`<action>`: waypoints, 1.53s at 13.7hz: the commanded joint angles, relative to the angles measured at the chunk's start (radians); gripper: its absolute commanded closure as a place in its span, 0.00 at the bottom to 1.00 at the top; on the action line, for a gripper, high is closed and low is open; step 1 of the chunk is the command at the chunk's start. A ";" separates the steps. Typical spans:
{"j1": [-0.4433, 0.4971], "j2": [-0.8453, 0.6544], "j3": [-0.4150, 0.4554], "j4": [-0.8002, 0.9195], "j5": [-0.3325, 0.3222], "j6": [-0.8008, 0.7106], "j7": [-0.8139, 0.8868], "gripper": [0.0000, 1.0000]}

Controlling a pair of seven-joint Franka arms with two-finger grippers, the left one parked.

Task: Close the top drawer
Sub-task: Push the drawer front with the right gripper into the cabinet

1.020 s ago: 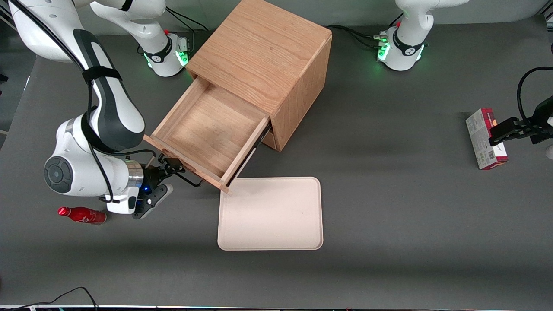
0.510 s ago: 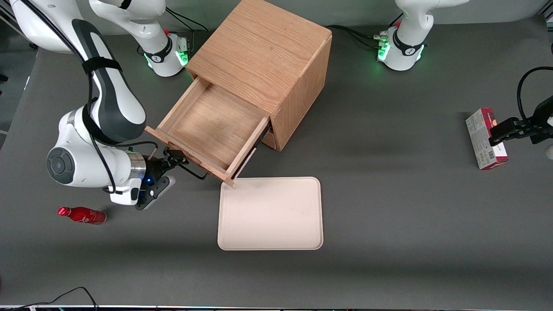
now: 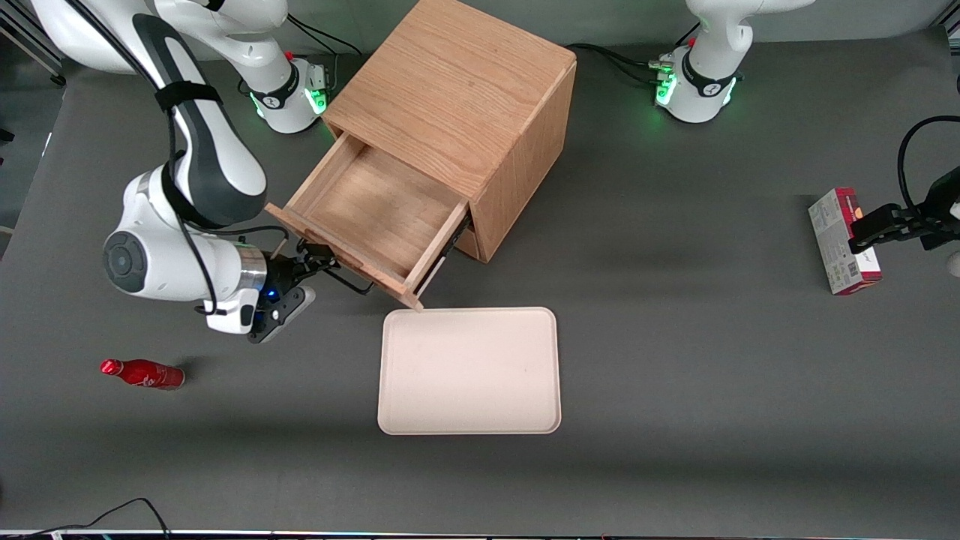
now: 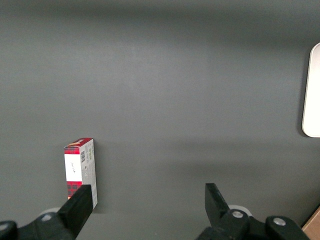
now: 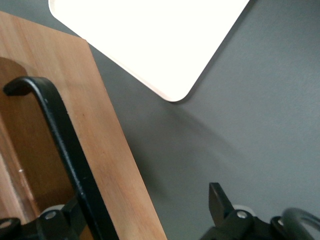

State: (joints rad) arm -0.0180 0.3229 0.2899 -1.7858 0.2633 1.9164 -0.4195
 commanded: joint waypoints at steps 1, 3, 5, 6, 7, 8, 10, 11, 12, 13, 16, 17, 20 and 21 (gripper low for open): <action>-0.002 -0.064 0.026 -0.067 0.025 0.024 0.054 0.00; 0.000 -0.096 0.049 -0.101 0.027 0.026 0.086 0.00; -0.003 -0.117 0.063 -0.116 0.027 0.023 0.110 0.00; -0.003 -0.122 0.064 -0.122 0.027 0.024 0.110 0.00; -0.003 -0.136 0.071 -0.133 0.027 0.024 0.111 0.00; -0.003 -0.148 0.077 -0.150 0.030 0.024 0.126 0.00; -0.005 -0.172 0.091 -0.175 0.033 0.026 0.137 0.00; -0.005 -0.183 0.094 -0.187 0.056 0.026 0.139 0.00; -0.005 -0.195 0.097 -0.199 0.080 0.027 0.139 0.00; -0.003 -0.211 0.101 -0.213 0.086 0.027 0.139 0.00; -0.003 -0.261 0.114 -0.267 0.112 0.027 0.139 0.00; -0.003 -0.272 0.117 -0.277 0.117 0.033 0.140 0.00; -0.003 -0.306 0.150 -0.319 0.140 0.058 0.174 0.00; -0.006 -0.307 0.172 -0.326 0.142 0.064 0.188 0.00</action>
State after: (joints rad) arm -0.0189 0.0668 0.4229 -2.0552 0.3685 1.9519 -0.2694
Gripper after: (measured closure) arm 0.000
